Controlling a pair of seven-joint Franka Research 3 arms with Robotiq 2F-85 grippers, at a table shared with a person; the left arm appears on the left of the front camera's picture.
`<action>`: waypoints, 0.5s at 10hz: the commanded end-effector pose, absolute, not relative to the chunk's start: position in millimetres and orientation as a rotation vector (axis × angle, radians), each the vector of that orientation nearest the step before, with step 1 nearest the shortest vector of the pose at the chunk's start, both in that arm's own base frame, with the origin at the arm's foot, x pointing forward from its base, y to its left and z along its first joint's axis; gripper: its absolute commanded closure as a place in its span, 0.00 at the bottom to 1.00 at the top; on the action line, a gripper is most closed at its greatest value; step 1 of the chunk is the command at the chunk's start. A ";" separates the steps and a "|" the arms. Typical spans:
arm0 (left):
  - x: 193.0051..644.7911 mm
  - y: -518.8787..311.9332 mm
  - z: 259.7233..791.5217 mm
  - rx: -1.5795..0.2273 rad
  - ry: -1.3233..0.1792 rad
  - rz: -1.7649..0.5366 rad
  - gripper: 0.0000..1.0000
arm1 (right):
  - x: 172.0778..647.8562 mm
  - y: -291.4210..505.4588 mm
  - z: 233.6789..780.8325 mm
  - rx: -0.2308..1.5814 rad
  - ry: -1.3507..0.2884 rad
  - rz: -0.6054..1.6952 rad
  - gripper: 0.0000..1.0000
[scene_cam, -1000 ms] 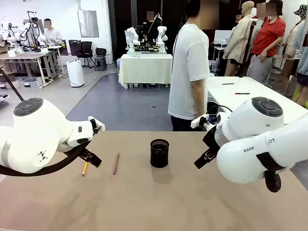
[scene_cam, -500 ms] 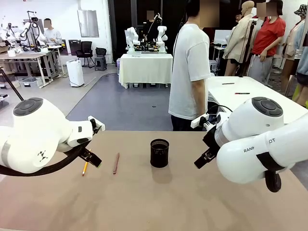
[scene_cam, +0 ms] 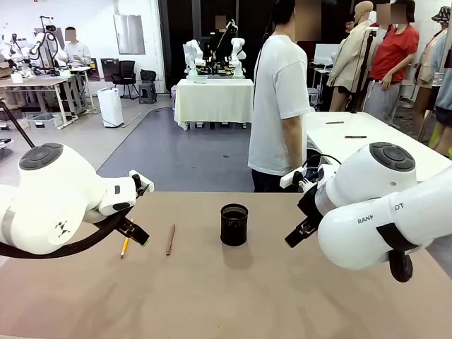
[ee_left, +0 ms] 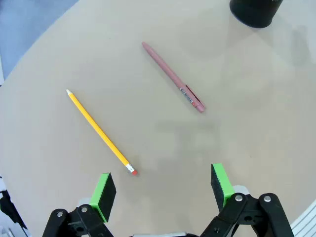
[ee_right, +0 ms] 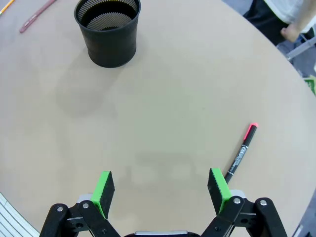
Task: Place the pens into the pen holder.
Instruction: Pick up a writing instrument from the table and place it into the Pen holder.
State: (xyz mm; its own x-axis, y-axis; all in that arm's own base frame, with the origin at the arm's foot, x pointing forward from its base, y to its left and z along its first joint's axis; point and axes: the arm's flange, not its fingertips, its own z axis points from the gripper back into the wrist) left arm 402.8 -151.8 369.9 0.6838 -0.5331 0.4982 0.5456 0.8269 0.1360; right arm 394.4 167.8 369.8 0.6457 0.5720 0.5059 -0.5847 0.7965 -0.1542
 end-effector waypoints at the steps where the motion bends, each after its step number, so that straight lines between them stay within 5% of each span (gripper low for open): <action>1: 402.8 -151.8 370.1 -0.024 -0.551 -0.605 0.00 | 394.3 167.7 370.8 0.024 -0.570 0.658 0.00; 5: 402.8 -151.8 370.1 -0.024 -0.551 -0.605 0.00 | 394.3 167.7 370.8 0.024 -0.570 0.658 0.00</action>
State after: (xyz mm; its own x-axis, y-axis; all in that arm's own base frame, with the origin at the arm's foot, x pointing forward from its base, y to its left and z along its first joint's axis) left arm 402.8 -151.8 369.9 0.6838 -0.5331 0.4982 0.5456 0.8269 0.1360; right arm 394.4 167.8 369.8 0.6457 0.5720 0.5059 -0.5847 0.7965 -0.1542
